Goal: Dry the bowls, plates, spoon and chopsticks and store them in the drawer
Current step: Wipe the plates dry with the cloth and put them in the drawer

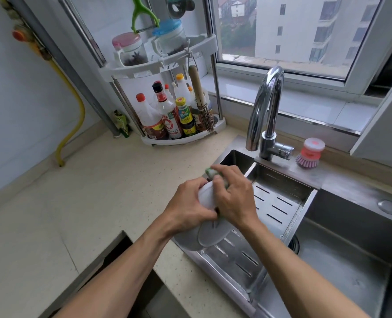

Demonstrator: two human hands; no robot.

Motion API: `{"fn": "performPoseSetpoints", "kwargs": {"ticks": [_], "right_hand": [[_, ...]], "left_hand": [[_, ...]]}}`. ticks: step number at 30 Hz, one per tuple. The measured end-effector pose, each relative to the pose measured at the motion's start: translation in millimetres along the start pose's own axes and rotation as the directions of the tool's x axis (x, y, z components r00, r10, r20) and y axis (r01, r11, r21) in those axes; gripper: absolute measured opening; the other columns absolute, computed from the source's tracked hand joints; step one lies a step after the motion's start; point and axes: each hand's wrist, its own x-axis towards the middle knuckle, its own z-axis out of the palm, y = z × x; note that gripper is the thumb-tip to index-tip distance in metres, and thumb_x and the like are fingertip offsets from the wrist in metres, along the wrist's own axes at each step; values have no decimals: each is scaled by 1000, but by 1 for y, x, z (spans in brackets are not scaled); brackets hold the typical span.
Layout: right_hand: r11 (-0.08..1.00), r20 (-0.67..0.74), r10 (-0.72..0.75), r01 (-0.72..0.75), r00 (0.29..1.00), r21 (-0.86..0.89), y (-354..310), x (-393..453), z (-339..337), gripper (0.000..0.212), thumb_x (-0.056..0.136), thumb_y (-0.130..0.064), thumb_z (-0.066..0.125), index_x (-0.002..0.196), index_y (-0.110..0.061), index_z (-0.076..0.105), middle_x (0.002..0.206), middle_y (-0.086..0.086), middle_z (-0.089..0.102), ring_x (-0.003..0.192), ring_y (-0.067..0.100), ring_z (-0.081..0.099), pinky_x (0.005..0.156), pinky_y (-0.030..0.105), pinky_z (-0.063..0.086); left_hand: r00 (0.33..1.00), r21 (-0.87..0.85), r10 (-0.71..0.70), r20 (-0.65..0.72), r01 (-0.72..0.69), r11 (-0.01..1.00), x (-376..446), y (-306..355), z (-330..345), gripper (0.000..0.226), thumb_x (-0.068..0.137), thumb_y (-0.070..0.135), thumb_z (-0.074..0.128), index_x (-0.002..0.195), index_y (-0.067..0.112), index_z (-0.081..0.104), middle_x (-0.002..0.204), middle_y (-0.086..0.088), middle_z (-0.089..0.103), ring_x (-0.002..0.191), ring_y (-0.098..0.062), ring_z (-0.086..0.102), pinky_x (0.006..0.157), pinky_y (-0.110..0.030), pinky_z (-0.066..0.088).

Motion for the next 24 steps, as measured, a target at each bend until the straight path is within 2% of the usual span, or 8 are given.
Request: {"fn": "performPoseSetpoints", "kwargs": {"ticks": [4,10,13,15,17,20,22,24], "right_hand": [[939,7,315,-313,949,145,16,16,-18,26,98,-23,50,82,-28,70,79,-5,68,72,10,58,58,25,45],[952,72,270,-277,960,131,9,21,-29,33,90,-22,55,57,-20,61,57,-7,56,57,8,51,51,25,38],[984,157,171,-177,973,29,-2,27,-28,27,79,-35,51,59,-22,63,62,-5,63,60,10,60,49,23,47],[992,159,124,-128,980,18,-4,27,-29,24,85,-31,55,63,-26,64,68,-6,66,67,16,65,56,30,53],[999,117,34,-36,993,13,-6,19,-23,19,92,-29,55,81,-25,70,84,-5,68,79,16,65,68,34,55],[981,84,-187,190,979,-32,-4,2,-8,33,96,-32,46,117,-20,68,113,-5,63,100,12,56,88,26,44],[994,22,-90,89,996,64,6,5,-12,31,98,-33,44,116,-25,67,110,-8,64,96,9,58,80,20,44],[967,38,171,-175,984,185,18,15,-18,25,100,-31,43,106,-32,68,100,-8,68,86,10,60,66,20,45]], "left_hand": [[998,-46,7,-65,-10,999,-6,0,-10,44,63,7,87,94,20,59,96,-1,63,84,-18,65,57,-18,51],[991,-32,-76,110,80,996,1,5,-23,46,60,11,86,98,22,61,99,-4,66,89,-22,68,74,-38,62],[974,32,-90,208,85,996,6,9,-23,50,63,14,89,105,21,63,102,-3,67,90,-22,69,78,-42,62],[978,52,-76,193,67,996,8,8,-19,47,63,15,88,102,24,64,101,-2,67,89,-21,69,77,-42,62],[989,51,-68,130,62,997,8,6,-14,45,63,13,86,100,26,63,101,-1,67,88,-20,69,76,-42,62],[996,-61,-79,43,81,995,9,2,-6,41,56,18,84,94,23,68,93,-2,73,84,-22,72,74,-46,62],[997,-71,-65,29,67,995,7,5,-3,42,57,14,86,94,23,68,92,-3,71,83,-23,71,71,-44,62],[999,-49,-49,10,50,998,4,7,-3,49,62,9,87,103,22,66,97,-1,67,85,-21,68,66,-36,62]]}}
